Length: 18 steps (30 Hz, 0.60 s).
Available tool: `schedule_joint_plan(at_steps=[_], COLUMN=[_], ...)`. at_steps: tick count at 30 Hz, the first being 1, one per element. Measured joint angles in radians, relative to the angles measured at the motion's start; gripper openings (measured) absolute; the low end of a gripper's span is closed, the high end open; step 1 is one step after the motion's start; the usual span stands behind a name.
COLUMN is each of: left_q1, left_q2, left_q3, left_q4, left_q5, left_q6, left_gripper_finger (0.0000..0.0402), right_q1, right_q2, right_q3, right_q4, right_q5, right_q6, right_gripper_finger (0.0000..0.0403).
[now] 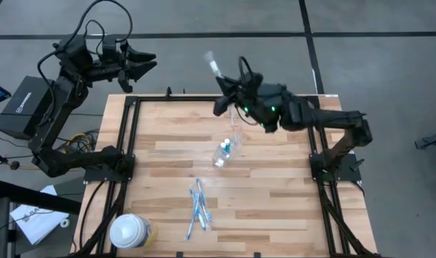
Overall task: Pick & Place toothbrushing station
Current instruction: Put the orange toothbrush into the right section of the transparent organizer
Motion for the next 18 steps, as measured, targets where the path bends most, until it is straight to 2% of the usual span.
schedule_joint_plan(at_steps=[5, 9, 14, 18], left_q1=[0.0, 0.0, -0.008, -0.022], left_q2=[0.008, 0.018, 0.025, 0.035], left_q3=[0.0, 0.0, 0.0, -0.001], left_q4=[0.0, 0.001, 0.001, 0.0], left_q5=[0.001, 0.001, 0.0, 0.0], left_q6=[0.0, 0.008, 0.027, 0.05], left_gripper_finger=[0.0143, 0.0143, 0.0142, 0.0136], right_q1=[0.078, 0.134, 0.137, 0.113], right_q2=[-0.13, -0.208, -0.245, -0.236], right_q3=[-0.359, -0.646, -0.873, -0.98], right_q4=[0.298, 0.534, 0.747, 0.768], right_q5=[0.209, 0.313, 0.328, 0.307], right_q6=[0.078, 0.148, 0.165, 0.186], right_gripper_finger=[0.0009, 0.0009, 0.0009, 0.0009])
